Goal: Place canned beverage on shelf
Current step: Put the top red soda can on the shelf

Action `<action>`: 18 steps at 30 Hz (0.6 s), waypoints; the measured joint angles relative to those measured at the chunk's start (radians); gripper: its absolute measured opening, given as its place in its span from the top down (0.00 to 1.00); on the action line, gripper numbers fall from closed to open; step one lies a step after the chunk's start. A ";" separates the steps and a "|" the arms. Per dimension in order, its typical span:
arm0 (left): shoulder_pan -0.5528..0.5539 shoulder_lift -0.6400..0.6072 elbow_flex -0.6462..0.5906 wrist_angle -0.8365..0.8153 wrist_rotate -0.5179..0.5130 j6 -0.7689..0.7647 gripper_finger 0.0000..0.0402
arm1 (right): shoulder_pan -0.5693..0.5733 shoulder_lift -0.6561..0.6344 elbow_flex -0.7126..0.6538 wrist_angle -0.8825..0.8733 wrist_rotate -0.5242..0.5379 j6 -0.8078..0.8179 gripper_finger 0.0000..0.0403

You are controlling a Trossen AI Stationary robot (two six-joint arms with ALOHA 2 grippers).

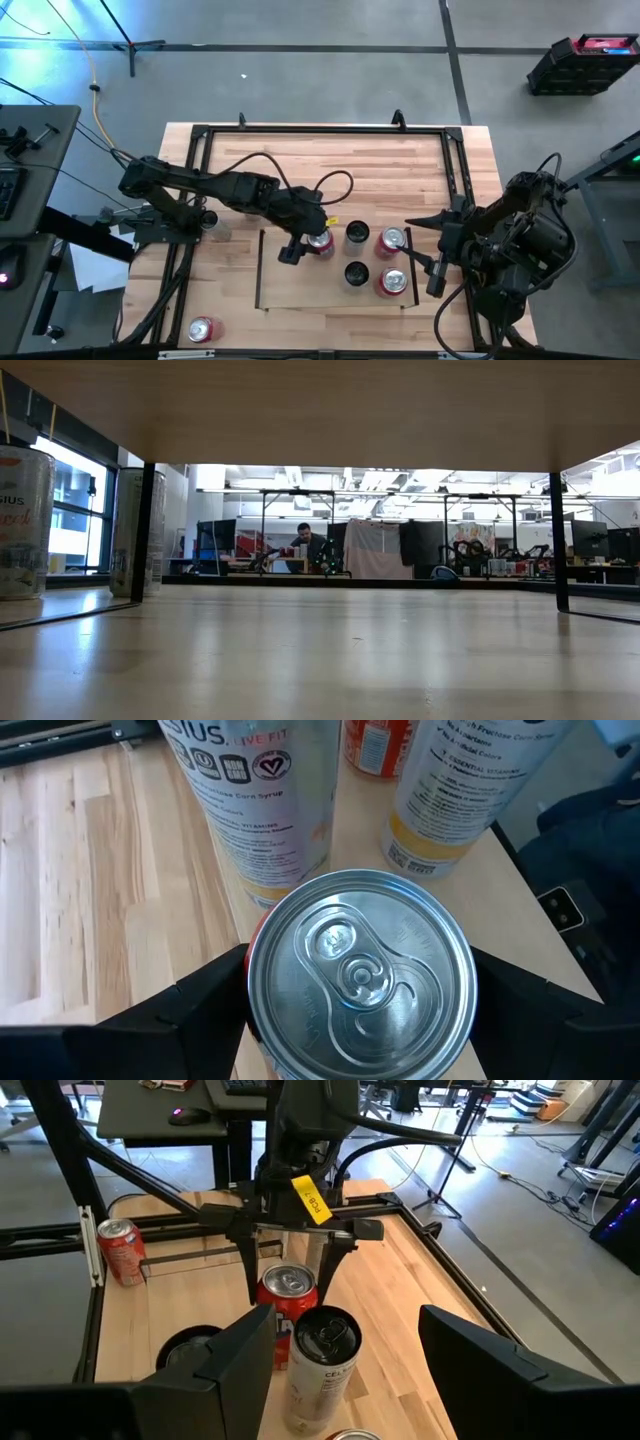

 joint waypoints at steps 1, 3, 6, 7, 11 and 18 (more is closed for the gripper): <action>0.000 0.000 0.000 0.000 0.000 0.000 0.28 | 0.000 0.000 0.000 0.000 0.000 0.000 0.43; 0.000 0.000 0.000 -0.003 0.000 0.000 0.28 | 0.000 0.000 0.000 0.000 0.000 0.000 0.43; 0.000 0.000 0.000 -0.003 0.000 0.000 0.26 | 0.000 0.000 0.000 0.000 0.000 0.000 0.43; 0.000 0.000 0.000 -0.004 0.000 0.000 0.25 | 0.000 0.000 0.000 0.000 0.000 0.000 0.43; 0.000 0.000 0.000 -0.006 0.000 0.006 0.19 | 0.000 0.000 0.000 0.000 0.000 0.000 0.43; 0.000 -0.002 0.001 0.002 0.000 0.018 0.16 | 0.000 0.000 0.000 -0.001 0.000 0.000 0.43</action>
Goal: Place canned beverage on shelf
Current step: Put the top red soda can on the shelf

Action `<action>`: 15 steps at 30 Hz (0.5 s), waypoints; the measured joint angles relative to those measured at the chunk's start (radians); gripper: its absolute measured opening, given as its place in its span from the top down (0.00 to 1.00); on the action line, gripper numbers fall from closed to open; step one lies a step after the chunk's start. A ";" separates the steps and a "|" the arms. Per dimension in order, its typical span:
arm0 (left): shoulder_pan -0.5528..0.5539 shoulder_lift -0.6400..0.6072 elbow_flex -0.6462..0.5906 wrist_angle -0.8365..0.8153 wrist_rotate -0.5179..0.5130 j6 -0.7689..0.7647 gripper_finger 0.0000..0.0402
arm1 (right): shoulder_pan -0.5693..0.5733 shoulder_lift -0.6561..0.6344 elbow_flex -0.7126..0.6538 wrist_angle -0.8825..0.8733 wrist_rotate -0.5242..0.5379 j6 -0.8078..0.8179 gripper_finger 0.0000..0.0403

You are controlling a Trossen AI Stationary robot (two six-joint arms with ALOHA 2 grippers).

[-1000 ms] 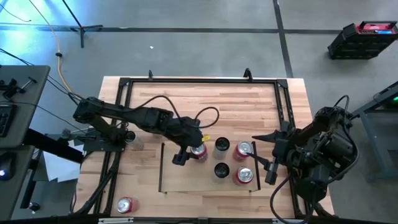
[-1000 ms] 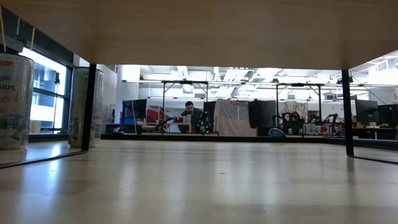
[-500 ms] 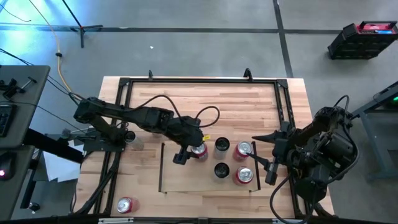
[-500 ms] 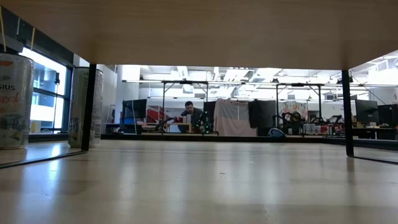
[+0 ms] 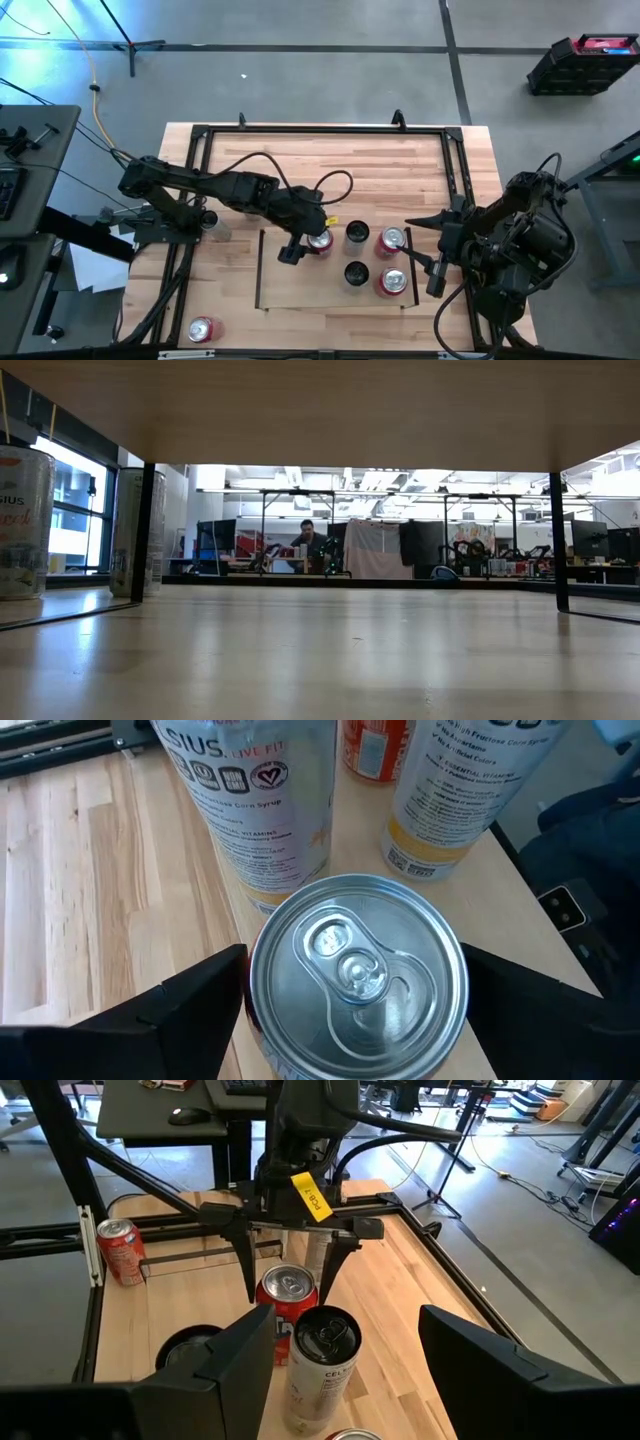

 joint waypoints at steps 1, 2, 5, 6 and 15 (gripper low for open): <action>0.000 0.000 0.000 0.001 0.000 0.001 0.16 | 0.000 0.000 0.000 0.000 0.000 0.000 0.43; 0.000 0.000 0.000 0.002 0.000 0.006 0.16 | 0.000 0.000 0.000 0.000 0.000 0.000 0.43; 0.000 0.000 0.000 0.002 0.000 0.008 0.16 | 0.000 0.000 0.000 0.000 0.000 0.000 0.43; 0.000 0.000 0.000 0.003 0.000 0.009 0.16 | 0.000 0.000 0.000 0.000 0.000 0.000 0.43; -0.007 -0.002 0.016 0.014 -0.001 0.024 0.15 | 0.000 0.000 0.000 0.000 0.000 0.001 0.43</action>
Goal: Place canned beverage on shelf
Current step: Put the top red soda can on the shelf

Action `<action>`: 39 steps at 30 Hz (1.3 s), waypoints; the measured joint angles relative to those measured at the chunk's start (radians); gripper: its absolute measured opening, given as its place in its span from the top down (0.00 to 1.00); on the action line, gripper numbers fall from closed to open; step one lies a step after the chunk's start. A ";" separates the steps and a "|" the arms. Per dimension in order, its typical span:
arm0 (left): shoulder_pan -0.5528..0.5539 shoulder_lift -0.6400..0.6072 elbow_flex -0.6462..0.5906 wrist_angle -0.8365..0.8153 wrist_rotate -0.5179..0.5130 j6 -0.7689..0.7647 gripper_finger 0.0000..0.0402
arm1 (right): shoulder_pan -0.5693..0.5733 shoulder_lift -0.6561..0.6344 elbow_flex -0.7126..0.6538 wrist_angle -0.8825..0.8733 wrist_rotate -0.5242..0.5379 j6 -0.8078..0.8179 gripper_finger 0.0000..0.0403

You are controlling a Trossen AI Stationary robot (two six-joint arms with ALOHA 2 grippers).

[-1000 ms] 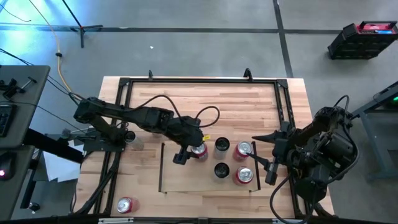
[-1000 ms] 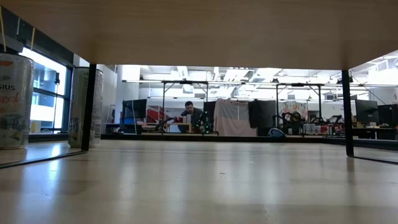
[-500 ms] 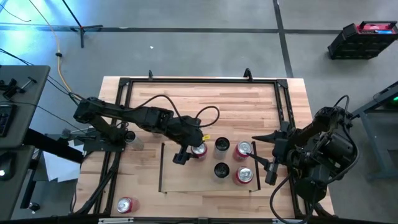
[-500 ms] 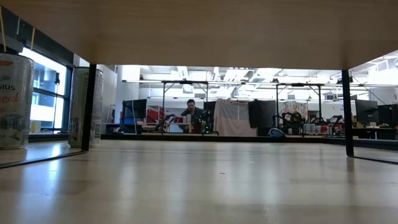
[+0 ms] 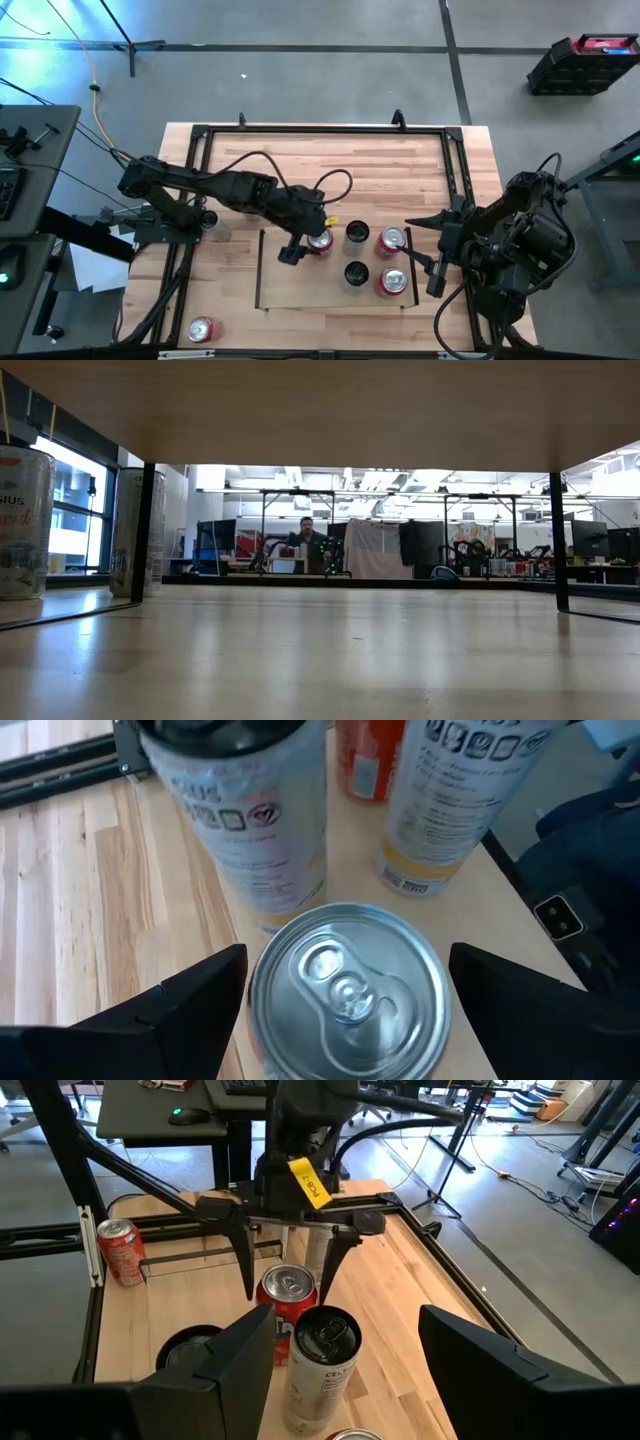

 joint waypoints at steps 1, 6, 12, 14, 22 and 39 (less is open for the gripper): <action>-0.003 0.000 0.003 0.000 0.000 0.003 0.15 | 0.000 0.000 0.000 0.000 0.000 0.000 0.43; -0.015 0.000 0.023 0.000 -0.001 0.010 0.15 | 0.000 0.000 0.000 0.000 -0.012 0.002 0.43; -0.020 0.000 0.054 -0.002 0.000 0.010 0.15 | 0.000 0.000 0.000 0.000 -0.016 0.003 0.43; -0.020 0.000 0.066 -0.003 0.000 0.010 0.15 | 0.000 0.000 0.000 0.000 -0.018 0.002 0.43; -0.023 -0.067 0.077 -0.053 -0.013 -0.004 0.15 | 0.000 0.002 0.000 0.000 -0.041 0.024 0.43; -0.112 -0.196 -0.087 -0.236 -0.227 -0.151 0.15 | 0.000 0.018 0.000 0.002 -0.035 0.010 0.43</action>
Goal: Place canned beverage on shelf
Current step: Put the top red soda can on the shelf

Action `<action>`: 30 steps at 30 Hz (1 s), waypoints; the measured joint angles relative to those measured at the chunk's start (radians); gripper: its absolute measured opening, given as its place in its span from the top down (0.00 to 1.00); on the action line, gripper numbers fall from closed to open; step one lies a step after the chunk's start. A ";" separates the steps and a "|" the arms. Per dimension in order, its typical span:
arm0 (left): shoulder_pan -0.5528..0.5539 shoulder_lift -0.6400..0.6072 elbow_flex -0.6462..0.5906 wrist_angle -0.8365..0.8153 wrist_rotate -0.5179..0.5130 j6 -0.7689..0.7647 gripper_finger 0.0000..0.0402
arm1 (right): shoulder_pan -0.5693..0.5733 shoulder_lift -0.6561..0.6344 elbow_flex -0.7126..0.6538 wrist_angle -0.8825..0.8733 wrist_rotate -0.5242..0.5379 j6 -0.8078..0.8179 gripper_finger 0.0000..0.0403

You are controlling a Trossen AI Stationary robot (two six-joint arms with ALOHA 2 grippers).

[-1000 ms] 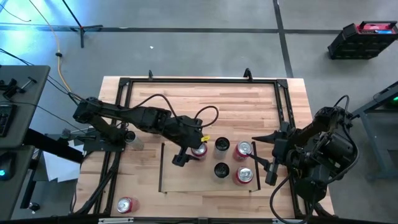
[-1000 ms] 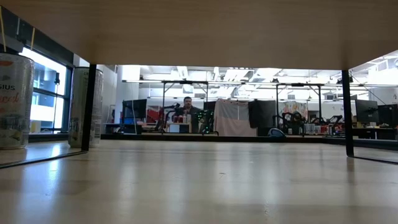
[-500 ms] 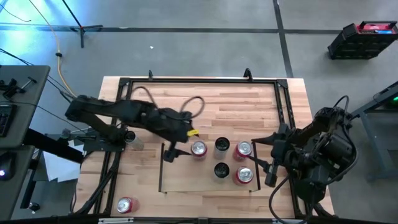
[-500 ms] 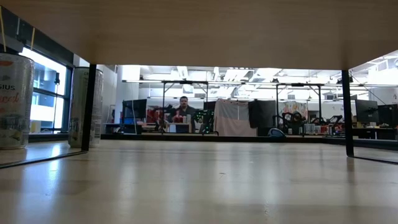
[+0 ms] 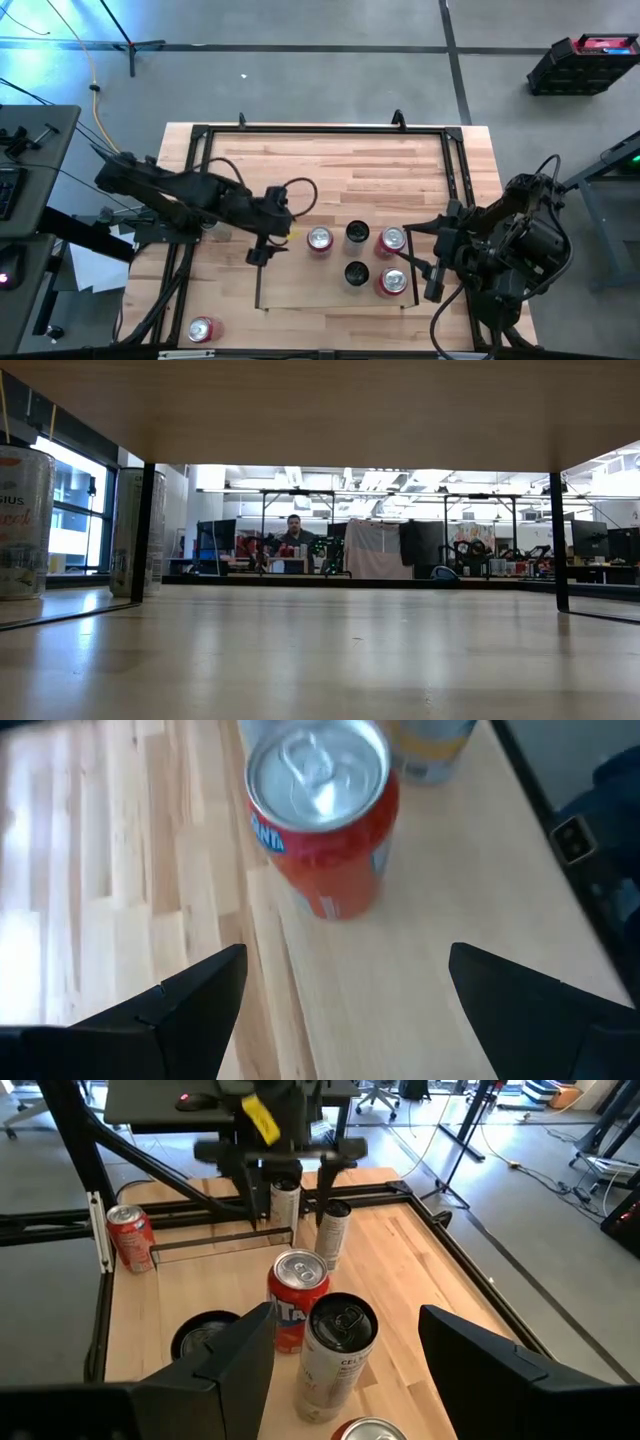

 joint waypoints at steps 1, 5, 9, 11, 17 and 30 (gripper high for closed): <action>0.001 0.000 -0.017 0.011 -0.005 0.000 0.15 | 0.000 0.000 0.000 0.000 -0.001 0.000 0.43; 0.011 -0.001 -0.080 0.059 -0.080 0.001 0.15 | 0.000 0.000 0.000 0.001 -0.008 0.008 0.43; 0.032 0.000 -0.128 0.159 -0.098 0.010 0.15 | 0.000 0.002 0.000 0.002 -0.012 0.008 0.43; 0.043 0.000 -0.149 0.192 -0.112 0.027 0.15 | 0.000 0.002 0.000 0.002 -0.017 0.008 0.43; 0.062 0.001 -0.161 0.226 -0.183 0.055 0.15 | 0.000 0.002 0.000 0.003 -0.018 0.009 0.43; 0.063 0.008 -0.161 0.294 -0.155 0.082 0.15 | 0.000 0.003 0.000 0.003 -0.017 0.008 0.43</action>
